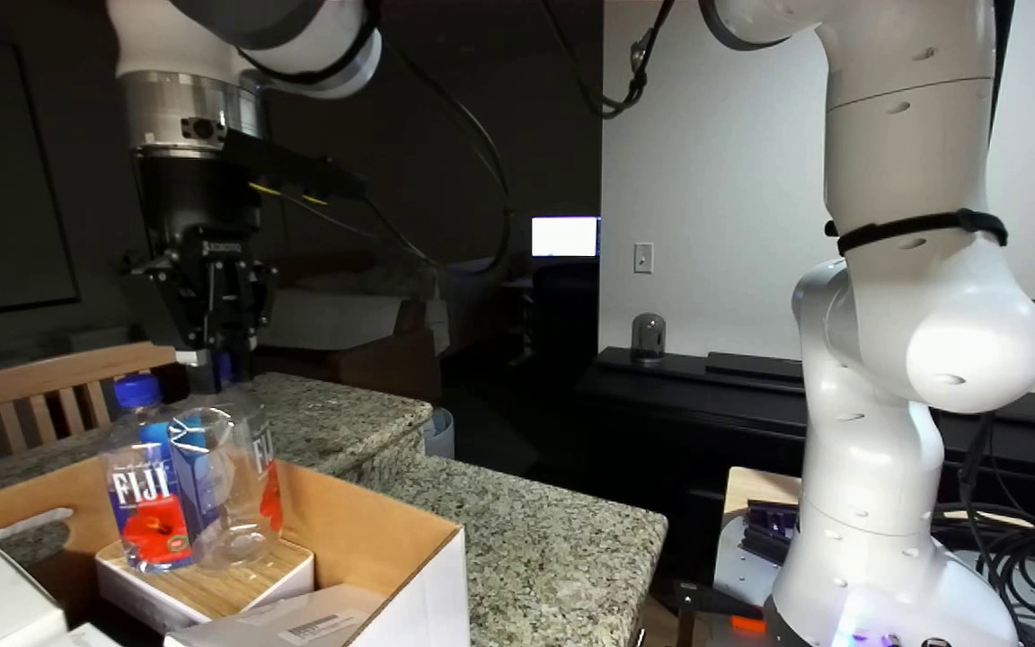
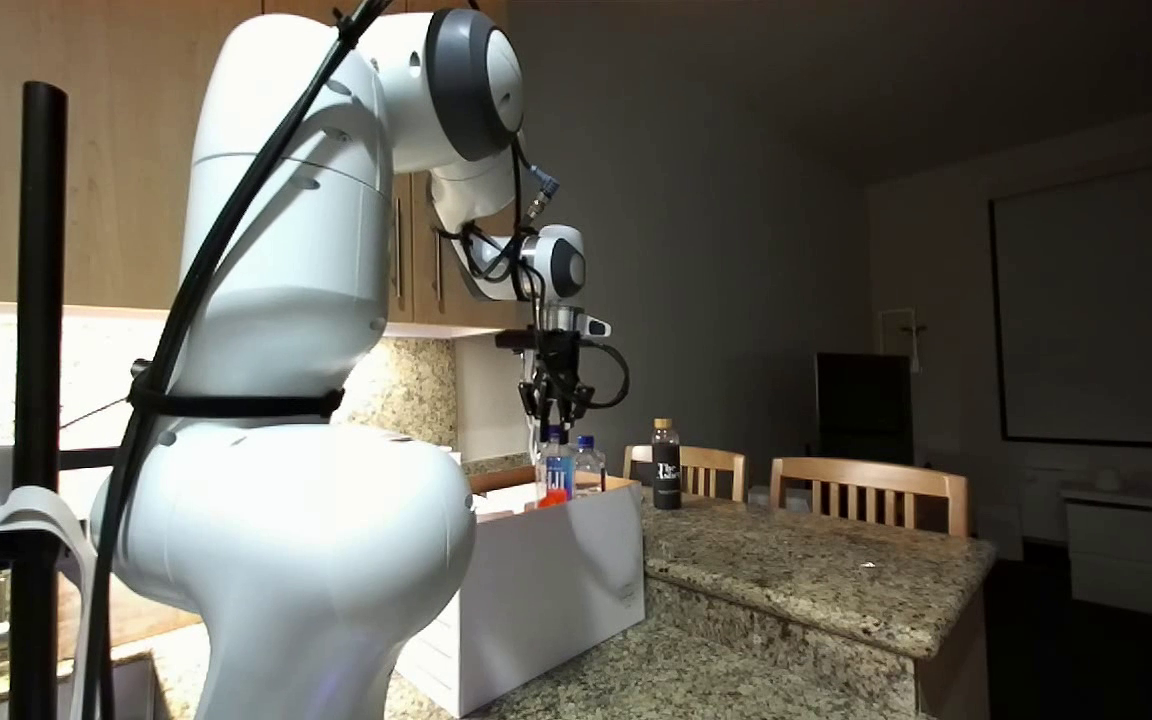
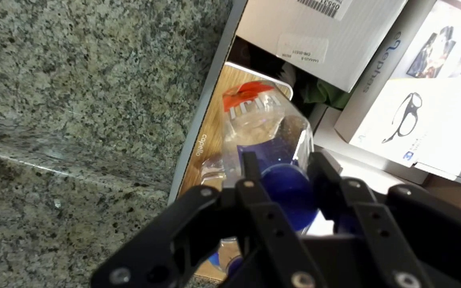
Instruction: Put the water bottles in the box.
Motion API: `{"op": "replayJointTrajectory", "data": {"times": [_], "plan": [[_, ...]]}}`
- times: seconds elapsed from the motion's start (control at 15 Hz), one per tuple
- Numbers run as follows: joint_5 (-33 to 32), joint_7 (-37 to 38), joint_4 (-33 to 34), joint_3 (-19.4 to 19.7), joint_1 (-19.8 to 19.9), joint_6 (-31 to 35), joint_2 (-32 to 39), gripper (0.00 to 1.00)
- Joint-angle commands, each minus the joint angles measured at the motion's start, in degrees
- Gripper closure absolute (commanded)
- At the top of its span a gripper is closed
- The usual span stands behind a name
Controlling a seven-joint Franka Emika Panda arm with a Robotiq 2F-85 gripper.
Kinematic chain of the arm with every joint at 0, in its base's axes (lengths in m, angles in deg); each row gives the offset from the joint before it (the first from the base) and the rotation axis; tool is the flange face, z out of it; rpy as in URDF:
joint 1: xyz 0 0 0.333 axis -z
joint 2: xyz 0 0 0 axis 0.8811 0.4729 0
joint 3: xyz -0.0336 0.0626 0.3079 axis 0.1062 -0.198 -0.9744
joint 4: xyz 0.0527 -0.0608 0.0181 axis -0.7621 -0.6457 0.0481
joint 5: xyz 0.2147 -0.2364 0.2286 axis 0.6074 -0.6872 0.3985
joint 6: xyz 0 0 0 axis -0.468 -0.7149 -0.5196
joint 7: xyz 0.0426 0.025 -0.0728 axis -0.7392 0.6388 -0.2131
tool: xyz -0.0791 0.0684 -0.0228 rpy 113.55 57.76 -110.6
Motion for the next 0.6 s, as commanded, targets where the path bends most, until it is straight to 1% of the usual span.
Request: {"op": "replayJointTrajectory", "data": {"times": [0.0, 0.33, 0.47, 0.53], "plan": [[-0.1, -0.5, 2.4, -0.4, 0.4, -0.1, 2.6, 0.85], [-0.2, -0.6, 4.5, -0.3, 0.1, -0.3, 5.8, 0.86], [-0.4, -0.2, 5.2, -0.2, 0.0, -0.5, 6.6, 0.39], [-0.6, 0.0, 5.5, -0.2, -0.1, -0.6, 6.7, 0.37]]}}
